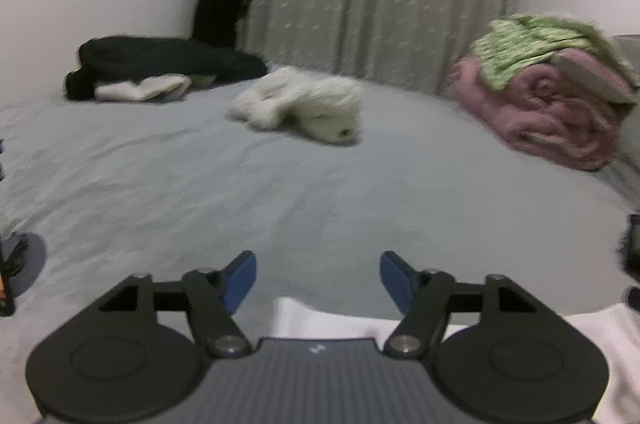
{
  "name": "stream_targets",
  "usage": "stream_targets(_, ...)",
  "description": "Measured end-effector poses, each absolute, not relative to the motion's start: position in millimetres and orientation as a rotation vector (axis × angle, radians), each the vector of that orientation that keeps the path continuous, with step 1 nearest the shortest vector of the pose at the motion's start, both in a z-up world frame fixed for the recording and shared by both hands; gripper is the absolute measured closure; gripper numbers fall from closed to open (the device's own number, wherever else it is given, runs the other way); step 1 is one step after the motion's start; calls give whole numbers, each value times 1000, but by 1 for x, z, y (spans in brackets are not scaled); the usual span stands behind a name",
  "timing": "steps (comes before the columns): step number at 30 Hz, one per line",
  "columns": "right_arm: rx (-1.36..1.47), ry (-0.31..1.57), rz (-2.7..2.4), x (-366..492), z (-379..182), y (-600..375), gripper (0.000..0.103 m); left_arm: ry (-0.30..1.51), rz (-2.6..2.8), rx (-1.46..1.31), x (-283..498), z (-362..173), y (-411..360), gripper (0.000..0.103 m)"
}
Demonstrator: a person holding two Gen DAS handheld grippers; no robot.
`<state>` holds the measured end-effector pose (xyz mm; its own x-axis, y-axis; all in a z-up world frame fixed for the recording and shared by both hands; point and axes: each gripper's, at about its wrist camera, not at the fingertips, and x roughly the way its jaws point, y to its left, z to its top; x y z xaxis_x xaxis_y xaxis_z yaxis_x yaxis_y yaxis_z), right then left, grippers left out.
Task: Fold clothes
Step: 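Open both grippers and withdraw them above the folded shirt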
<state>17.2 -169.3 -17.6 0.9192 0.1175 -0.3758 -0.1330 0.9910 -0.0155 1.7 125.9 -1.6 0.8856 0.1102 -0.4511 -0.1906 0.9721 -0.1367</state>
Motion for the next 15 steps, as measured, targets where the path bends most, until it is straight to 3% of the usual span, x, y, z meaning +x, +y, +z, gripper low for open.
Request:
stream_targets(3,-46,399,180,15,-18,-150,27,456,73,-138,-3,-7,101,16)
stream_targets(10,-80,503,223,25,-39,-121,27,528,21,43,2,-35,64,12)
stream_targets(15,-103,529,224,29,-50,-130,25,539,32,60,-3,-39,78,12)
